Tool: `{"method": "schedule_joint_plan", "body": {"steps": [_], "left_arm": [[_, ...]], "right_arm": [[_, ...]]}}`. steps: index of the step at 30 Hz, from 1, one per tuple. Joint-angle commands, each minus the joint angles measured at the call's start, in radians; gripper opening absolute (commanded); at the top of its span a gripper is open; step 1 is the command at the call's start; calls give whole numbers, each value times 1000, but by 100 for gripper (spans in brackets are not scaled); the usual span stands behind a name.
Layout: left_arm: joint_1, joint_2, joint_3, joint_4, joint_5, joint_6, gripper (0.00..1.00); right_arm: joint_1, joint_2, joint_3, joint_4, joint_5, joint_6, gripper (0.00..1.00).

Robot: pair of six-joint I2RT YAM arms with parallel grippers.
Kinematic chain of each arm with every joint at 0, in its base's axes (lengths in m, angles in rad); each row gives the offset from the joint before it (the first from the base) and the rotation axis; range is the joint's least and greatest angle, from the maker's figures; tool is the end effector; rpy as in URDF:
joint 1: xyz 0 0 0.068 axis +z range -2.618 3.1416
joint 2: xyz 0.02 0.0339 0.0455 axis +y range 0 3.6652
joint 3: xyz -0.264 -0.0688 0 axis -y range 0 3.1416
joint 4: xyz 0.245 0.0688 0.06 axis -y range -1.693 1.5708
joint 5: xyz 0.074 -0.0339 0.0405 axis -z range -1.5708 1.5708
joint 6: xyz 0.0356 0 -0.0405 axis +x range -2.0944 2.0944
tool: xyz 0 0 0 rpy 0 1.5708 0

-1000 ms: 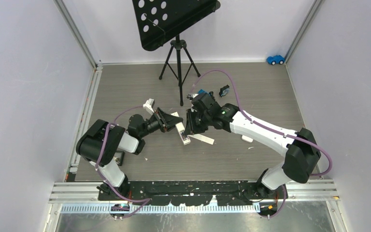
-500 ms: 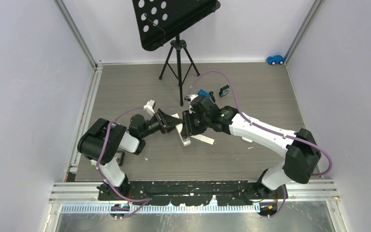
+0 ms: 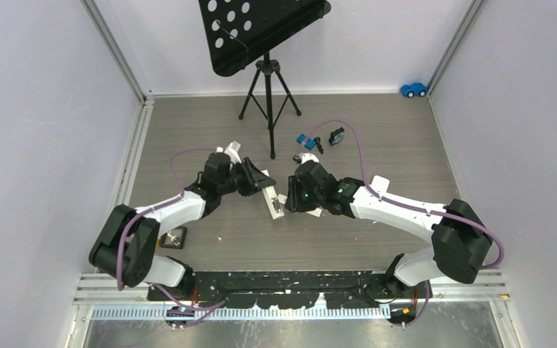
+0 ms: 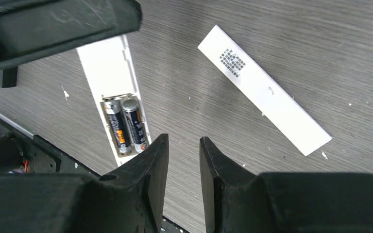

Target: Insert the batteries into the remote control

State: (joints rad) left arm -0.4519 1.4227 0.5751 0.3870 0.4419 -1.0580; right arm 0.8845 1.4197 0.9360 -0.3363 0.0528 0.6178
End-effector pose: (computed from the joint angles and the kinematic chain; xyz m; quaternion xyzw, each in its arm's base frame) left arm 0.2482 -0.1374 0.1834 -0.1372 0.8259 -0.4880 0.2469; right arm 0.1914 0.2307 0.2336 -0.1141 0.9231 0.2322 0.2846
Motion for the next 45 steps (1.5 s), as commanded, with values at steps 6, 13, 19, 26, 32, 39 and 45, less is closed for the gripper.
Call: {"method": "schedule_joint_plan", "body": {"steps": [6,13,19,26,32,39,45], "left_arm": [[-170,-5,242,-667,-425,238,0],[-326,103,437,-887,-684,279,0],[-422,241,582,-1029,-844,302,0],[-444,293,638,-1061,-910,275,0],[-444,267,632,-1054,-989,240,0],[-444,213,610,-1046,-1030,262,0],[-427,114,569,-1048,-1066,294,0]], "right_arm": [[2,-15,-123,189,9,148,36],[2,-7,-216,260,39,295,36],[2,4,-224,229,46,327,36],[2,38,-235,215,26,349,51],[2,47,-254,232,-5,362,52],[27,85,-203,113,-38,342,48],[120,101,-137,12,87,353,51]]}}
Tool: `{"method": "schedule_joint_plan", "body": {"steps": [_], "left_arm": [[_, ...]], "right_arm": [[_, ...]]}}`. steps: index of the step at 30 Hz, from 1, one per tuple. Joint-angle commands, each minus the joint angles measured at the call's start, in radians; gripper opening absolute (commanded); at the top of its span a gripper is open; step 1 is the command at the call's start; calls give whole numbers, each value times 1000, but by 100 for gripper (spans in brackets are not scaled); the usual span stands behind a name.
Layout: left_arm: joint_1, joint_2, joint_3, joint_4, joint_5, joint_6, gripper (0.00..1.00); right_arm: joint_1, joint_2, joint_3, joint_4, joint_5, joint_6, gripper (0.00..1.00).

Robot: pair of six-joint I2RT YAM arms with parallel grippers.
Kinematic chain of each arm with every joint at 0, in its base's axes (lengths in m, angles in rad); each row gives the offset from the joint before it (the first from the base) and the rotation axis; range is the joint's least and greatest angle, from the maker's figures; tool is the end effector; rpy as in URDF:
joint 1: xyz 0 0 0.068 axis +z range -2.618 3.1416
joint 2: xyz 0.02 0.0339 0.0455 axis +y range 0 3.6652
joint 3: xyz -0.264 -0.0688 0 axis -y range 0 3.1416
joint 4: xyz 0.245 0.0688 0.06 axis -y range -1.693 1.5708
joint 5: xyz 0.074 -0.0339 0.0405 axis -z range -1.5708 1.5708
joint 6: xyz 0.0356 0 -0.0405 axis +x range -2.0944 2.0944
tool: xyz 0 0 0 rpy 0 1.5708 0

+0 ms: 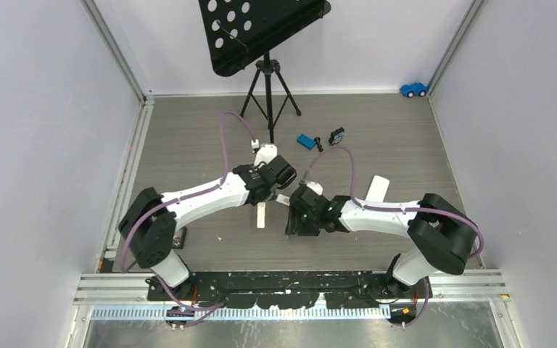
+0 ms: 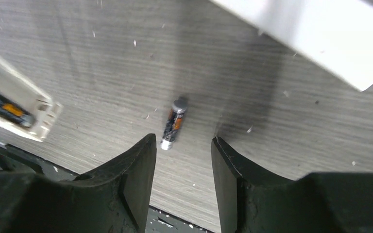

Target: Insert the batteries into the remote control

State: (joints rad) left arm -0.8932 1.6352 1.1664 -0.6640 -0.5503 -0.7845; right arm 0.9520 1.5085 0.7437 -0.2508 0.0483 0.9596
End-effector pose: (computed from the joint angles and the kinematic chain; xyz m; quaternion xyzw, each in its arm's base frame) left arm 0.2195 -0.2430 0.2253 -0.0079 0.9412 0.0217 0.3370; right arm 0.1636 0.2268 0.1575 0.0103 0.9614 0.2104 0.1770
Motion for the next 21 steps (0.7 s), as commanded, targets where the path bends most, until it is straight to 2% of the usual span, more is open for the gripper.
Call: {"method": "schedule_joint_plan", "body": {"steps": [1,9,13,18,21], "left_arm": [[21,-114,-37,5,-75,24,0],[71,-246,-118,2,-131,27,0],[94,-294,-147,12,-137,31,0],[100,-355,-188,28,-200,8,0],[100,-400,-213,52,-216,1,0]], "right_arm": [[63,17,63,-86,120,21,51],[108,143,189,-213,212,30,47],[122,213,254,-294,235,29,35],[149,256,315,-402,299,-1,28],[166,294,358,-466,314,-40,16]]}}
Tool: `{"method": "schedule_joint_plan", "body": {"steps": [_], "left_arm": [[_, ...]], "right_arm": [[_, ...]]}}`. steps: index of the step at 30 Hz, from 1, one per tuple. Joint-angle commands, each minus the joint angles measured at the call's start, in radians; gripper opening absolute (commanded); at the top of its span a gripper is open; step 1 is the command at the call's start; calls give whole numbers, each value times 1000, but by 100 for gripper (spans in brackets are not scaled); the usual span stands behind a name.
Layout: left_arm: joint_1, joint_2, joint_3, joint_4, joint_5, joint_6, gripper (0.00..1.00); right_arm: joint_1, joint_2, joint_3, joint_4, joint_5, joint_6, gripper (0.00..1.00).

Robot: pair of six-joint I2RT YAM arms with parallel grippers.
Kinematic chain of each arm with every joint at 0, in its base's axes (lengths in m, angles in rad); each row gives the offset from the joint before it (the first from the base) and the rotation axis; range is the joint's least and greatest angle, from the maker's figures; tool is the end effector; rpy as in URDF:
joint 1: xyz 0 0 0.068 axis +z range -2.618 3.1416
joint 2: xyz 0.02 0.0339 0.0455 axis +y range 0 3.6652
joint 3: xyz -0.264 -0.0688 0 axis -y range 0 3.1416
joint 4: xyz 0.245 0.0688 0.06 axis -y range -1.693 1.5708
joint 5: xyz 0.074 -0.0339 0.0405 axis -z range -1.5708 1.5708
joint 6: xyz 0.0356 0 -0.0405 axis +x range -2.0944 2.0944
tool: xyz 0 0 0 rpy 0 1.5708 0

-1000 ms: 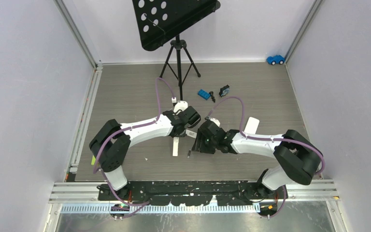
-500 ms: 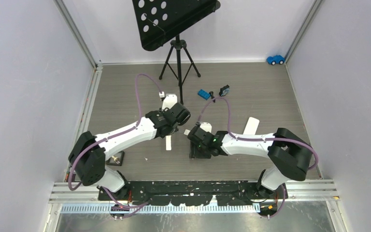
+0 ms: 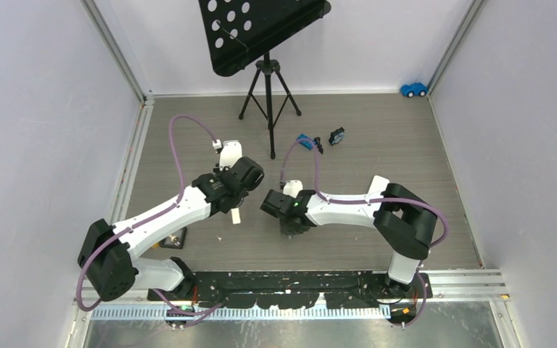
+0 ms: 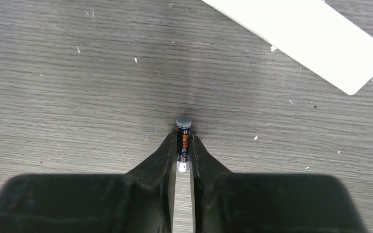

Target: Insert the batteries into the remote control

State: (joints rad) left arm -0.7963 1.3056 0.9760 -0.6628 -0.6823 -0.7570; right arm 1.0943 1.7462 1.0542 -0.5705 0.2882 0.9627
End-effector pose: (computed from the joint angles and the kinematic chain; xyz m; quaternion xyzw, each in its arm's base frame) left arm 0.1962 -0.1684 0.2606 -0.0776 0.9049 0.0404 0.4164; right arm 0.1584 0.2849 0.1603 -0.0423 0.9772 0.0569 0.2000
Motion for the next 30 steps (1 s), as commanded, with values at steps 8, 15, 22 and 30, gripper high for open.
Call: {"method": "schedule_joint_plan", "body": {"steps": [8,15,22,30], "left_arm": [[18,-187,-146,350,116,99,0],[72,-98,-75,494,838,213,0],[107,-42,-73,670,1139,121,0],[220,-43,-175,837,1282,-177,0]], "right_arm": [[27,-48,-22,-95,86,-98,4],[26,-422,-108,-64,185,-158,4],[25,-826,-211,129,16,-234,5],[18,-726,-43,-84,40,-127,5]]}}
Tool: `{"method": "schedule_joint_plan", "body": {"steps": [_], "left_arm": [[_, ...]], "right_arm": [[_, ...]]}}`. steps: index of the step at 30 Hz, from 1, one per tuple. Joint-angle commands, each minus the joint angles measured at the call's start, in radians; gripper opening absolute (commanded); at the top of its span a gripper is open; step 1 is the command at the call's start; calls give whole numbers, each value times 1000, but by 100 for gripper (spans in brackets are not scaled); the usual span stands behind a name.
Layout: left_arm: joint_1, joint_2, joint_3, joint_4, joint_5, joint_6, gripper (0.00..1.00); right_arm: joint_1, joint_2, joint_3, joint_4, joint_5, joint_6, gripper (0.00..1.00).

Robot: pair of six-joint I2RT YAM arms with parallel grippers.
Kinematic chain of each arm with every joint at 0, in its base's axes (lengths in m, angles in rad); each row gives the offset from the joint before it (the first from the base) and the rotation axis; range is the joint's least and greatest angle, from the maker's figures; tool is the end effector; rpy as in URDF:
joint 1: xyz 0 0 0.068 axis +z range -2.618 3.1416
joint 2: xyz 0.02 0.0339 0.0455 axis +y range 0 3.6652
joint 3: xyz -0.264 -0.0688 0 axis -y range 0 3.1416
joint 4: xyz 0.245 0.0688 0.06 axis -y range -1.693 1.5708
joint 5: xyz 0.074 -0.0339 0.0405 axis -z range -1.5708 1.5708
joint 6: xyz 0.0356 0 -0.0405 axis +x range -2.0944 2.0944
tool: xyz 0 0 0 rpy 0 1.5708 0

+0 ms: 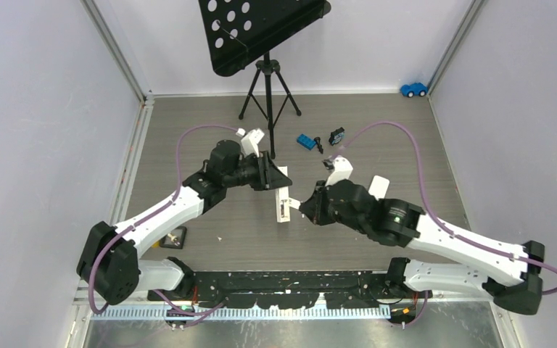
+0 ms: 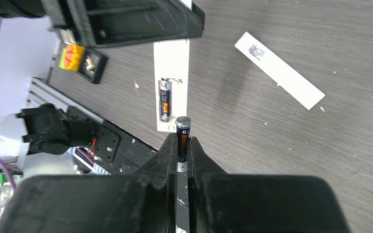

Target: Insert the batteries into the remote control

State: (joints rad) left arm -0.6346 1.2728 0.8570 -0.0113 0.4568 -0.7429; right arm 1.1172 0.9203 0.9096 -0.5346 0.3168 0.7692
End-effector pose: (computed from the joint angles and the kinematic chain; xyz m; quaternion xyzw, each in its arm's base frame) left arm 0.2220 -0.1830 0.2779 0.0780 0.8245 -0.4820 0.2860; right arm 0.0967 0.1731 0.3250 -0.0728 0.8609 0.3114 0.3957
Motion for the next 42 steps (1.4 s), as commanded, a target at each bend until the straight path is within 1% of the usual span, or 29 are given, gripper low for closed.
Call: {"method": "schedule_joint_plan", "body": {"steps": [1,3,5,9,18,27,33,38,40,42], "left_arm": [[74,-6,-73,216,161,-230,0],[92,1,-92,224,174,-273,0],[93,2,-104,225,177,-283,0],[103,-7,-134,263,184,-318,0],[115,-34,-159,283,207,-339,0],[122,-53,-172,304,219,-354,0],[122,-47,-184,330,227,-372,0],[122,-43,-184,345,234,-384,0],[122,-43,-185,351,238,-390,0],[123,-42,-188,361,242,-399,0]], "right_arm": [[-15,126,129,-157,2,85,6],[-22,155,155,-162,-62,105,6],[-22,172,171,-151,-97,121,6],[-25,226,226,-187,-112,117,6],[-30,326,291,-180,-197,57,7],[-30,365,314,-215,-178,40,12],[-30,357,289,-158,-191,29,13],[-34,381,296,-163,-190,31,14],[-36,389,301,-173,-182,32,17],[-36,389,300,-175,-173,37,23]]}}
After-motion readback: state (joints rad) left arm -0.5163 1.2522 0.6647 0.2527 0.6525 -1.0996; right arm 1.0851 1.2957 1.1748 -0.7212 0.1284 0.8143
